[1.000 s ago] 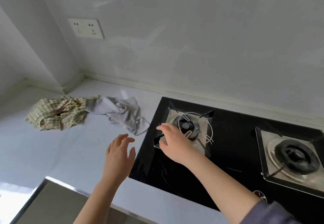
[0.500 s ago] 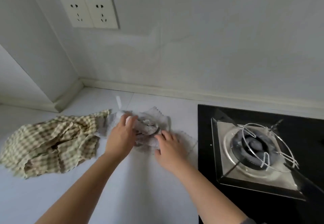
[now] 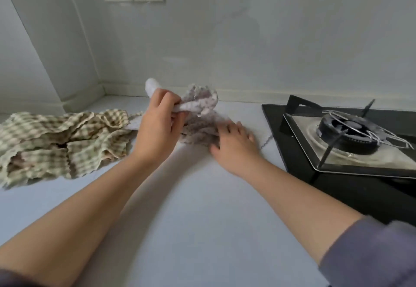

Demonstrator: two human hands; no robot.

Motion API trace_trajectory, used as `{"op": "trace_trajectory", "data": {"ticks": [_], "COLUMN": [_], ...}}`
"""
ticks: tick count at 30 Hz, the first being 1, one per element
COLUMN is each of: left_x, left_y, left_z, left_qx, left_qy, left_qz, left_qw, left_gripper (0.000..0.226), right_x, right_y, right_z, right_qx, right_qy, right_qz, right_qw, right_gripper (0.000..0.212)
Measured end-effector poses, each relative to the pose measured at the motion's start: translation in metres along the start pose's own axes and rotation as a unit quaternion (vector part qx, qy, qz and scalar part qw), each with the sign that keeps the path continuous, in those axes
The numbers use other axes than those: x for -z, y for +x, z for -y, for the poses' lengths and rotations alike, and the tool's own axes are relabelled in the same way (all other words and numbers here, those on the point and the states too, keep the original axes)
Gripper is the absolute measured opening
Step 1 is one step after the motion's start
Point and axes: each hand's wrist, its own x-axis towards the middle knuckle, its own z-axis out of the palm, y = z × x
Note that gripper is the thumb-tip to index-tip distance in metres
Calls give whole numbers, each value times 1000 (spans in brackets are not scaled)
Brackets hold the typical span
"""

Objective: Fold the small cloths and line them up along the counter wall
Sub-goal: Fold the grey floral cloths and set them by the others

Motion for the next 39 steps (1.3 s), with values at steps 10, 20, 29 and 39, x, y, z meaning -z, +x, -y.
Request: {"op": "trace_trajectory", "data": {"ticks": [10, 20, 29, 39], "left_x": [71, 71, 74, 78], "left_y": [-87, -87, -85, -84], "left_z": [-16, -12, -14, -13], "left_qx": [-36, -34, -70, -39], "left_qy": [14, 61, 226, 135], "left_qz": [221, 276, 241, 261], "left_qw": [974, 959, 941, 955], "left_gripper": [35, 37, 26, 43], "right_x": [16, 29, 37, 46], "right_y": [-92, -100, -91, -100], "right_z": [18, 37, 9, 16], "right_qx": [115, 139, -33, 203], "right_qy": [330, 181, 183, 304], "right_qz": [-8, -2, -37, -34], "right_qw": [937, 974, 982, 930], "right_gripper": [56, 46, 19, 36]}}
